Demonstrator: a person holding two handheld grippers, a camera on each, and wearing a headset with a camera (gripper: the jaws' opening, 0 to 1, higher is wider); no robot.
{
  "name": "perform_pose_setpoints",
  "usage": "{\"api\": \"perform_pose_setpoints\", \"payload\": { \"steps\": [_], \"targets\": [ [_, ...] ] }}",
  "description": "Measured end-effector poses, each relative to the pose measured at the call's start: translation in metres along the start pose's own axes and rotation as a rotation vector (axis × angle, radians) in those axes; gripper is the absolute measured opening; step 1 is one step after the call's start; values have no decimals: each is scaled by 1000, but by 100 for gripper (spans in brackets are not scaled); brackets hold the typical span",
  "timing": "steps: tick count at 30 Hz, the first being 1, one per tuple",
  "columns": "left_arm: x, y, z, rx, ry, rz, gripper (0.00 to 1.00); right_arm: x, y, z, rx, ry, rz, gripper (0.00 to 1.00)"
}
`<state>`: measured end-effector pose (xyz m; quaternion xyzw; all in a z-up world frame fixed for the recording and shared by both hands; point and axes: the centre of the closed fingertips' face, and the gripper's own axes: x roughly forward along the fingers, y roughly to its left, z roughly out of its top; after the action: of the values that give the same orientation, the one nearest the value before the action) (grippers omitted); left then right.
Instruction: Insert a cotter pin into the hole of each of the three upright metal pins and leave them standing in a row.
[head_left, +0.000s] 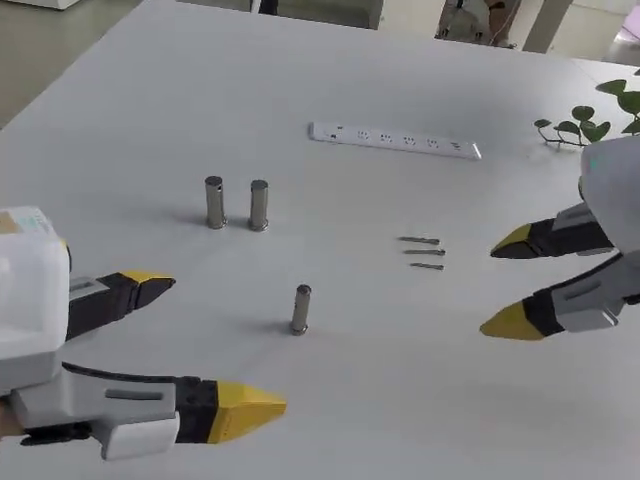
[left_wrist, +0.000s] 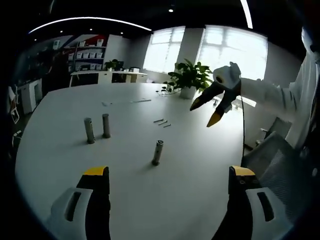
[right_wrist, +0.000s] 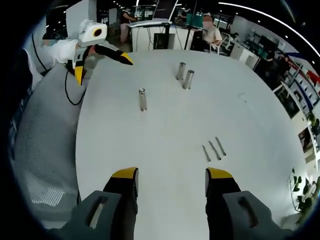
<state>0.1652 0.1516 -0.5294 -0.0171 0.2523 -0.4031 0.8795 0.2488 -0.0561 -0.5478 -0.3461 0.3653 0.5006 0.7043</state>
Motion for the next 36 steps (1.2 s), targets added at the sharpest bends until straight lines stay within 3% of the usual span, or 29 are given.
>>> {"api": "perform_pose_setpoints", "payload": {
  "steps": [5, 12, 16, 23, 26, 30, 36],
  "targets": [
    [-2, 0, -8, 63, 27, -3, 99, 15, -4, 1, -66, 56, 25, 48],
    [-6, 0, -12, 51, 42, -19, 98, 30, -7, 3, -163, 116, 103, 48],
    [-7, 4, -5, 50, -10, 14, 99, 36, -19, 0, -205, 168, 110, 47],
    [-10, 4, -6, 44, -8, 16, 99, 47, -36, 9, -223, 146, 108, 36],
    [-11, 5, -1, 51, -36, 26, 99, 52, -38, 7, -221, 148, 145, 25],
    [-12, 5, -1, 50, -35, 31, 98, 59, -49, 4, -226, 176, 145, 13],
    [-14, 4, -4, 42, -31, 30, 98, 68, -57, -1, -195, 206, 162, 10]
  ]
}}
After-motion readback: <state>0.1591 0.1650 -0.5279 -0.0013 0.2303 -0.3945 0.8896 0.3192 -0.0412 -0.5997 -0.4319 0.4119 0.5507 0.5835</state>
